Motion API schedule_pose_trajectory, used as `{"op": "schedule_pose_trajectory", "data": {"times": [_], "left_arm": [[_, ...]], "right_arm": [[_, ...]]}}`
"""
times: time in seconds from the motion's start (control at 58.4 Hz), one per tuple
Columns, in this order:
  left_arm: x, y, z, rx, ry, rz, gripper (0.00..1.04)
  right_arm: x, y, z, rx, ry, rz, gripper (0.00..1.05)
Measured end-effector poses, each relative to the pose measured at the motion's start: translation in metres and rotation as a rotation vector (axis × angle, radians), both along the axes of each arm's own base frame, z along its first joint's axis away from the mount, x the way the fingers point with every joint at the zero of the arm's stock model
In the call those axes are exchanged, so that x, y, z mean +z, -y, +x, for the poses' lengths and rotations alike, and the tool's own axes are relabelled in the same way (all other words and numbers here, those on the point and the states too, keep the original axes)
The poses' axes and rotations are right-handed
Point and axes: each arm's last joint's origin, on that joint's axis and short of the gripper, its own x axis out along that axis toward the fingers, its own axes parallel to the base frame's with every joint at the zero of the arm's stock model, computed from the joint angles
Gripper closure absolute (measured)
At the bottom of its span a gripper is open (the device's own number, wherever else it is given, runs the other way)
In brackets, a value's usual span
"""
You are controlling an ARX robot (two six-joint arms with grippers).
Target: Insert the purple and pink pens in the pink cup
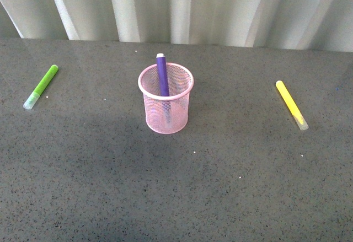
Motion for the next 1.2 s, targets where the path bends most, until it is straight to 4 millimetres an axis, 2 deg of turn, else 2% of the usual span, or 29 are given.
{"op": "schedule_pose_trajectory", "data": {"times": [0.154,0.36,0.497,0.668,1.199], "left_arm": [[0.000,0.000,0.000,0.000,0.000,0.000,0.07],[0.000,0.000,0.000,0.000,0.000,0.000,0.07],[0.000,0.000,0.000,0.000,0.000,0.000,0.07],[0.000,0.000,0.000,0.000,0.000,0.000,0.07],[0.000,0.000,0.000,0.000,0.000,0.000,0.07]], "right_arm": [[-0.022,-0.043,-0.018,0.117,0.015,-0.073,0.93],[-0.045,-0.080,-0.025,0.171,-0.043,-0.111,0.93],[-0.054,-0.087,-0.019,0.157,-0.058,-0.120,0.93],[-0.074,-0.084,-0.015,0.145,-0.099,-0.138,0.93],[-0.098,-0.084,-0.013,0.150,-0.130,-0.141,0.93]]}}
